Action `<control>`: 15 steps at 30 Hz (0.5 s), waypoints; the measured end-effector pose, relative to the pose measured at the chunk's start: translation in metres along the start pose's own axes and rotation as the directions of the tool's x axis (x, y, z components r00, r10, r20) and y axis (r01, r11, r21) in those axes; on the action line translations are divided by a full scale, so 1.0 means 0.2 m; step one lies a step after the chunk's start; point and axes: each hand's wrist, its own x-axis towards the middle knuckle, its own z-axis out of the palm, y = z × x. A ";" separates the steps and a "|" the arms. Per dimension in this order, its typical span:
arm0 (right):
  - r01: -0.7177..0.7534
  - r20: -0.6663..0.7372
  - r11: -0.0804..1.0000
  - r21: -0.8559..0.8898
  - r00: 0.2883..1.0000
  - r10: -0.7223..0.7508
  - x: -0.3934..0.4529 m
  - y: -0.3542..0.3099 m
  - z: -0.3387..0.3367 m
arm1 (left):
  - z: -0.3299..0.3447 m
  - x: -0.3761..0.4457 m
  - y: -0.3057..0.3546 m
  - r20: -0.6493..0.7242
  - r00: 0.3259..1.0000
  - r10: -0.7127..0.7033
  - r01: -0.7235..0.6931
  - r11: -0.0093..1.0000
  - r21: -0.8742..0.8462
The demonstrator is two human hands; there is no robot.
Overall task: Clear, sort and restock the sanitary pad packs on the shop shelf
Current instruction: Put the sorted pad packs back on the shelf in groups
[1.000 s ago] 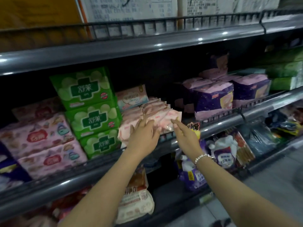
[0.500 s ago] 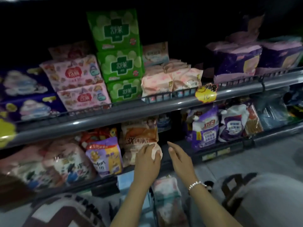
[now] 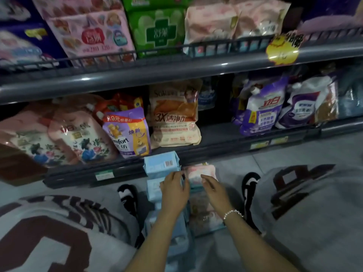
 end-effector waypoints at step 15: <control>-0.237 -0.028 0.966 0.104 0.970 0.241 0.27 0.27 -0.10 | 0.56 0.20 0.04 0.181 0.936 -0.302 0.347 0.879 -0.327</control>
